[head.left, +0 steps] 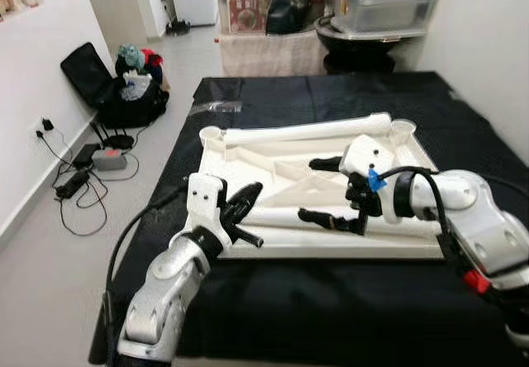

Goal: Building children table

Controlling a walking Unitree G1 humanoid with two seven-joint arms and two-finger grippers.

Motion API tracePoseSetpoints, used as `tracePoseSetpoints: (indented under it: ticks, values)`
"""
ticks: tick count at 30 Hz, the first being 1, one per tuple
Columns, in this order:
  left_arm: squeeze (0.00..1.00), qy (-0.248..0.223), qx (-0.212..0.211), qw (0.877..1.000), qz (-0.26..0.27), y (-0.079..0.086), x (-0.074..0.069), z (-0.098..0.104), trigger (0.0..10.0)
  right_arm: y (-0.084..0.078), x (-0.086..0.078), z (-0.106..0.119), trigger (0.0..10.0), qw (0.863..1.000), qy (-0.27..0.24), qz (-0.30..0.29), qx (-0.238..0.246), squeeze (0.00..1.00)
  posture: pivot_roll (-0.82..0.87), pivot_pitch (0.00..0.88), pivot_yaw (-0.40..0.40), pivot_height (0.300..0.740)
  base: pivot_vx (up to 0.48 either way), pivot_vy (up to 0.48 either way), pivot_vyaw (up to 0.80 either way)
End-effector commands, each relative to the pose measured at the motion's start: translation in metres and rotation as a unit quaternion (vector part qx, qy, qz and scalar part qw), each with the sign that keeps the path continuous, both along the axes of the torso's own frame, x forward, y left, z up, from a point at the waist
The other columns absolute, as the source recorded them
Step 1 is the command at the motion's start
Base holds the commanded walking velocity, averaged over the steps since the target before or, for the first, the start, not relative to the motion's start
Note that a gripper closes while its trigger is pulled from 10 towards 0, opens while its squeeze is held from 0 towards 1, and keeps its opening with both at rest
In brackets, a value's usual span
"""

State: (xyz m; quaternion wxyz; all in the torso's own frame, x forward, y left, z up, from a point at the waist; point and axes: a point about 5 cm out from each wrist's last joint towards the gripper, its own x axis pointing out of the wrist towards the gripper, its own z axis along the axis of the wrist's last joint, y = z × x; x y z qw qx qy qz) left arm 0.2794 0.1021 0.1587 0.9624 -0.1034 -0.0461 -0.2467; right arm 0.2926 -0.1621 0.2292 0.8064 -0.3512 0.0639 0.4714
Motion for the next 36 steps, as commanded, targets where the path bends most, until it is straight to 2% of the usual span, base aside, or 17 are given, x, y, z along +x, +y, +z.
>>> tracePoseSetpoints:
  ticks: [1,4,5,6,9,12,14,15,16,17,19,25,31,33,35,36]
  values:
    - [0.0,0.015,-0.004,1.0,0.012,0.005,0.0,-0.004,10.0,0.003,0.0,0.0,10.0,1.0,0.005,0.007,-0.011,0.0,-0.11,0.0,-0.007,0.74,0.0,0.0,0.0]
    - [0.0,0.022,0.003,1.0,0.01,0.005,0.0,-0.007,10.0,0.0,0.0,-0.001,10.0,1.0,0.011,0.006,-0.025,0.0,-0.11,0.0,-0.008,0.74,0.0,0.0,0.0]
    - [0.0,0.027,0.005,1.0,0.006,0.004,-0.002,-0.009,10.0,-0.004,0.0,-0.004,10.0,0.998,0.02,0.002,-0.053,0.0,-0.11,0.0,-0.008,0.74,0.0,0.0,0.0]
    - [0.0,0.027,0.005,1.0,0.006,0.004,-0.002,-0.009,10.0,-0.004,0.0,-0.004,10.0,0.998,0.02,0.002,-0.053,0.0,-0.11,0.0,-0.008,0.74,0.0,0.0,0.0]
    - [0.0,0.035,0.011,0.999,-0.011,0.003,-0.009,-0.014,10.0,-0.014,0.002,-0.01,10.0,0.994,0.037,-0.014,-0.106,0.0,-0.1,0.0,-0.012,0.74,0.0,0.0,0.0]
    - [0.0,0.04,0.031,0.996,-0.068,-0.002,-0.024,-0.02,10.0,-0.026,0.003,-0.014,10.0,0.988,0.062,-0.033,-0.139,0.0,-0.1,0.0,-0.017,0.74,0.0,0.0,0.0]
    - [0.0,0.04,0.031,0.996,-0.068,-0.002,-0.024,-0.02,10.0,-0.026,0.003,-0.014,10.0,0.988,0.062,-0.033,-0.139,0.0,-0.1,0.0,-0.017,0.74,0.0,0.0,0.0]
    - [0.0,0.043,0.071,0.987,-0.137,-0.009,-0.039,-0.028,10.0,-0.033,0.006,-0.017,10.0,0.984,0.072,-0.05,-0.155,0.0,-0.1,0.0,-0.018,0.74,0.0,0.0,0.0]
    - [0.0,0.043,0.071,0.987,-0.137,-0.009,-0.039,-0.028,10.0,-0.033,0.006,-0.017,10.0,0.984,0.072,-0.05,-0.155,0.0,-0.1,0.0,-0.018,0.74,0.0,0.0,0.0]
    - [0.0,0.042,0.09,0.981,-0.167,-0.01,-0.047,-0.031,10.0,-0.035,0.009,-0.018,10.0,0.982,0.073,-0.058,-0.161,0.0,-0.1,0.0,-0.018,0.74,0.0,0.0,0.0]
    - [0.0,0.045,0.1,0.977,-0.185,-0.01,-0.052,-0.034,10.0,-0.034,0.011,-0.02,10.0,0.982,0.076,-0.065,-0.16,0.0,-0.1,0.0,-0.018,0.74,0.0,0.0,0.0]
    - [0.0,0.056,0.11,0.97,-0.211,-0.01,-0.059,-0.038,10.0,-0.029,0.023,-0.026,10.0,0.98,0.086,-0.094,-0.149,0.0,-0.1,0.0,-0.022,0.74,0.0,0.0,0.0]
    - [0.0,0.061,0.092,0.97,-0.217,-0.012,-0.064,-0.037,10.0,-0.039,0.023,-0.039,10.0,0.968,0.126,-0.104,-0.188,0.0,-0.11,0.0,-0.033,0.74,0.0,0.0,0.0]
    - [0.0,0.057,0.09,0.971,-0.213,-0.012,-0.065,-0.036,10.0,-0.042,0.023,-0.04,10.0,0.966,0.141,-0.108,-0.189,0.0,-0.11,0.0,-0.038,0.74,0.0,0.0,0.0]
    - [0.0,0.047,0.084,0.974,-0.204,-0.012,-0.066,-0.034,10.0,-0.045,0.027,-0.041,10.0,0.963,0.177,-0.117,-0.164,0.0,-0.11,0.0,-0.044,0.74,0.0,0.0,0.0]
    - [0.0,0.047,0.084,0.974,-0.204,-0.012,-0.066,-0.034,10.0,-0.045,0.027,-0.041,10.0,0.963,0.177,-0.117,-0.164,0.0,-0.11,0.0,-0.044,0.74,0.0,0.0,0.0]
